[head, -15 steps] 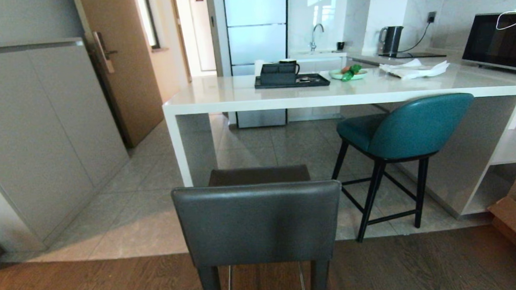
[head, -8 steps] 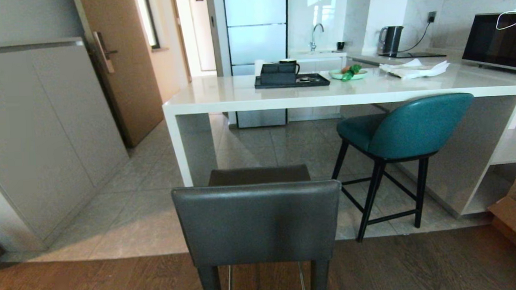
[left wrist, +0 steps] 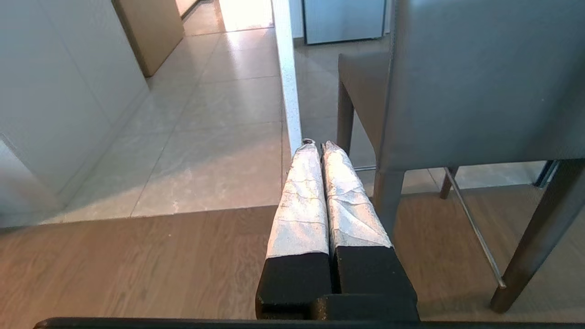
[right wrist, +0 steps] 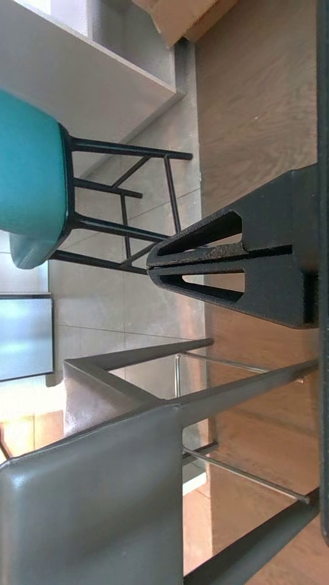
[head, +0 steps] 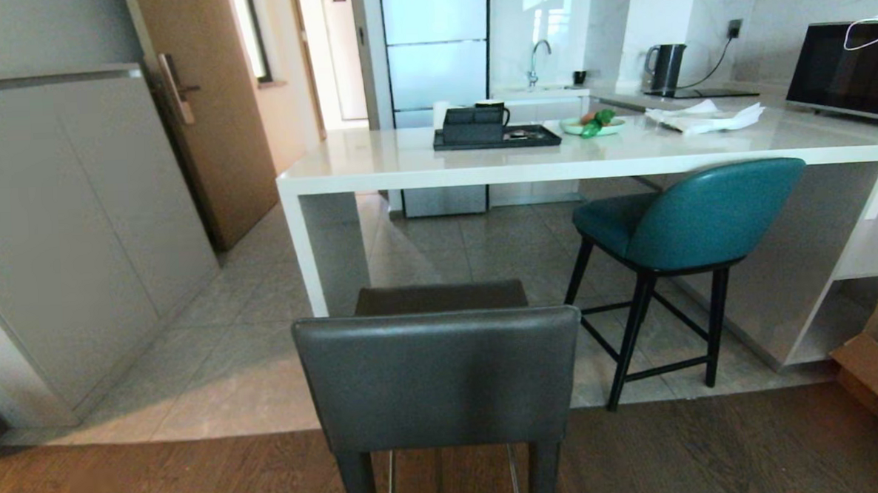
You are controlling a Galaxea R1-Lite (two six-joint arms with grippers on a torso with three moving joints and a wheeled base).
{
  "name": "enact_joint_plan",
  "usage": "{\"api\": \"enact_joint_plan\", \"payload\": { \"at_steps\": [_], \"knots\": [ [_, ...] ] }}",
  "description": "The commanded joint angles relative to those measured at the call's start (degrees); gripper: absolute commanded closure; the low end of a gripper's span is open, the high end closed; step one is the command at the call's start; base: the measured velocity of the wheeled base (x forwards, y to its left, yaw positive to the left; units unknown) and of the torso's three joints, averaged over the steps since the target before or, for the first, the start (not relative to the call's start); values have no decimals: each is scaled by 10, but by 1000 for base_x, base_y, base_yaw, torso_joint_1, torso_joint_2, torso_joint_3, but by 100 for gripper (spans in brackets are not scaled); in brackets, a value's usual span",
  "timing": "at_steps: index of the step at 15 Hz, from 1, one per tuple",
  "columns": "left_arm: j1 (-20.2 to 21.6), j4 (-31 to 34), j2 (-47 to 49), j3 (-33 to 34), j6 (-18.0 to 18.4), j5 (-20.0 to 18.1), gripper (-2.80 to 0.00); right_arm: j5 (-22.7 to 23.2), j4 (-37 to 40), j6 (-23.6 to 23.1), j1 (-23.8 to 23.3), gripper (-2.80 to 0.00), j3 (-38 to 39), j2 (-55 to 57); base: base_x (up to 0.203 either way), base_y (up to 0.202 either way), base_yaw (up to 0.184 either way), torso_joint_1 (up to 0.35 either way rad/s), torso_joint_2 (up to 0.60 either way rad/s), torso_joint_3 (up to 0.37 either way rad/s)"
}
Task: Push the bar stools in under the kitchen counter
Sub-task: Pull the blue chair out from under the dining table
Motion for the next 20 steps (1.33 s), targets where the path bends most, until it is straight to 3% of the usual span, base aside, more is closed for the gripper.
{"api": "enact_joint_plan", "payload": {
  "at_steps": [1,13,17,20],
  "knots": [
    [0,0,0,2,-2,-1,0,0,0,1,0,0,2,1,0,0,0,0,0,0],
    [0,1,0,2,-3,0,0,-1,-1,20,0,0,3,0,0,0,0,0,0,0],
    [0,-1,0,2,-45,28,0,-1,-1,20,0,0,3,0,0,0,0,0,0,0],
    [0,-2,-1,2,-45,28,0,-1,-1,20,0,0,3,0,0,0,0,0,0,0]
  ]
}}
